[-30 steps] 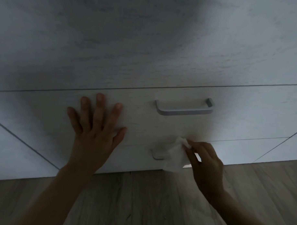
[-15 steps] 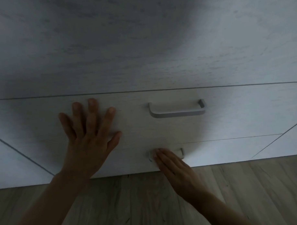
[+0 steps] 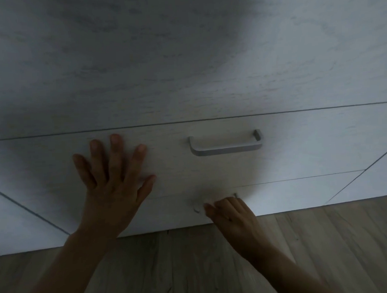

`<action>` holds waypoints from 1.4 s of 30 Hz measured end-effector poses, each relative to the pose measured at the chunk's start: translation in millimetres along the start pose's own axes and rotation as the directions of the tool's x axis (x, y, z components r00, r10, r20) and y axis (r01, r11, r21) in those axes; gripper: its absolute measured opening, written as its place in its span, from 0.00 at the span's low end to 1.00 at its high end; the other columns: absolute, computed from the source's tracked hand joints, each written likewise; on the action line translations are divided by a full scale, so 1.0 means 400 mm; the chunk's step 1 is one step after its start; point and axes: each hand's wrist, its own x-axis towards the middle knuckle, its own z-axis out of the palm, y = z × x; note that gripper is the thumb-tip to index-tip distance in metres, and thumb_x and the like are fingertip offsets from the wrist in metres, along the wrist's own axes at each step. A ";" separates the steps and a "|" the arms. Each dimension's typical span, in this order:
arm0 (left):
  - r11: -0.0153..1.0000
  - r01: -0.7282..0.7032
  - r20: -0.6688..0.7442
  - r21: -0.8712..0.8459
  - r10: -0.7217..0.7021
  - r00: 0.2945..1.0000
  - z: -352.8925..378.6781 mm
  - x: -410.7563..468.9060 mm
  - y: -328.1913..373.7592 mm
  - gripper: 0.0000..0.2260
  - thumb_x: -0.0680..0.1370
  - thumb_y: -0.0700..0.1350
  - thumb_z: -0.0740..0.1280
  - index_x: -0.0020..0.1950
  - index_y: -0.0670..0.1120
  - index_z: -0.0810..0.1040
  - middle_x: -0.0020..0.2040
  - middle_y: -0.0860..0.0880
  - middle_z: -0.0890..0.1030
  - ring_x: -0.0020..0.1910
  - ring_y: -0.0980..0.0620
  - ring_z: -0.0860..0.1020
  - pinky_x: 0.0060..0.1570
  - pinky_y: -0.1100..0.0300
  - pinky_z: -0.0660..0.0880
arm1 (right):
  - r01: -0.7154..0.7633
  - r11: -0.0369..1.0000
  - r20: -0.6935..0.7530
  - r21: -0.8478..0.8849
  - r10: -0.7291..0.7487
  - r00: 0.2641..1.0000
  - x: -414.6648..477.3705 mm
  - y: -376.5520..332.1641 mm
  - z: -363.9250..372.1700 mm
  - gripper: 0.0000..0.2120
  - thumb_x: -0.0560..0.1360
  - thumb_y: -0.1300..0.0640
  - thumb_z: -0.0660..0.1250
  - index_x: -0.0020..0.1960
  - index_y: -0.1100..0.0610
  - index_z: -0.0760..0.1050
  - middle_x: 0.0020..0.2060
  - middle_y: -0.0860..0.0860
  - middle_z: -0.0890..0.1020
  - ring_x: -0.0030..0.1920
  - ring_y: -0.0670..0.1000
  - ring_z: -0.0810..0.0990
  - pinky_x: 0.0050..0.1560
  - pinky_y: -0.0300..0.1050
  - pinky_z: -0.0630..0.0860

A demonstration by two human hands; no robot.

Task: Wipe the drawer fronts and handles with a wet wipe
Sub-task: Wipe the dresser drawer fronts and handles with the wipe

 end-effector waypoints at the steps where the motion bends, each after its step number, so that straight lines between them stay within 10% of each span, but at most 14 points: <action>1: 1.000 -0.002 0.000 0.004 0.002 1.000 0.001 0.001 0.001 0.36 0.81 0.56 0.60 0.82 0.46 0.46 0.81 0.42 0.38 0.79 0.39 0.38 0.74 0.37 0.38 | -0.026 1.000 0.000 -0.001 0.026 1.000 -0.013 0.014 -0.016 0.13 0.75 0.58 0.63 0.59 0.58 0.71 0.47 0.51 0.71 0.44 0.49 0.71 0.42 0.38 0.66; 5: 1.000 0.011 0.004 0.024 -0.011 1.000 0.000 0.005 0.002 0.34 0.82 0.57 0.58 0.82 0.47 0.45 0.80 0.43 0.37 0.79 0.40 0.37 0.74 0.38 0.38 | -0.093 0.995 0.005 -0.031 0.093 0.996 -0.032 0.040 -0.049 0.13 0.75 0.58 0.62 0.58 0.58 0.71 0.47 0.52 0.72 0.45 0.51 0.72 0.38 0.42 0.74; 11: 1.000 0.008 0.011 -0.008 -0.008 1.000 -0.003 0.000 0.001 0.35 0.82 0.57 0.59 0.82 0.47 0.45 0.80 0.43 0.37 0.79 0.39 0.37 0.74 0.37 0.38 | -0.013 0.999 0.049 0.038 0.011 0.999 -0.010 -0.035 0.029 0.14 0.78 0.60 0.62 0.62 0.62 0.76 0.57 0.57 0.81 0.59 0.54 0.77 0.60 0.46 0.76; 18: 1.000 0.011 0.019 0.011 -0.011 1.000 -0.002 0.006 0.001 0.32 0.84 0.57 0.56 0.82 0.47 0.44 0.80 0.43 0.36 0.78 0.40 0.36 0.74 0.38 0.37 | -0.092 0.991 0.113 0.097 0.081 0.990 -0.103 0.007 -0.017 0.21 0.78 0.60 0.62 0.70 0.60 0.67 0.68 0.56 0.72 0.72 0.53 0.67 0.73 0.49 0.63; 30: 1.000 -0.011 0.025 0.016 0.011 1.000 -0.005 0.003 -0.001 0.35 0.82 0.57 0.59 0.82 0.47 0.44 0.80 0.42 0.37 0.79 0.38 0.37 0.74 0.37 0.38 | -0.355 0.919 -0.061 0.171 0.370 0.927 -0.025 -0.012 -0.021 0.11 0.75 0.55 0.66 0.47 0.61 0.83 0.44 0.54 0.82 0.47 0.50 0.78 0.46 0.42 0.76; 42: 1.000 0.001 0.032 -0.016 0.000 0.999 -0.013 -0.001 -0.001 0.34 0.82 0.57 0.59 0.82 0.47 0.46 0.81 0.42 0.39 0.79 0.38 0.38 0.74 0.37 0.39 | -0.196 0.971 0.028 0.135 0.194 0.981 0.020 -0.051 0.016 0.07 0.74 0.59 0.66 0.46 0.60 0.81 0.43 0.53 0.81 0.44 0.51 0.78 0.41 0.43 0.76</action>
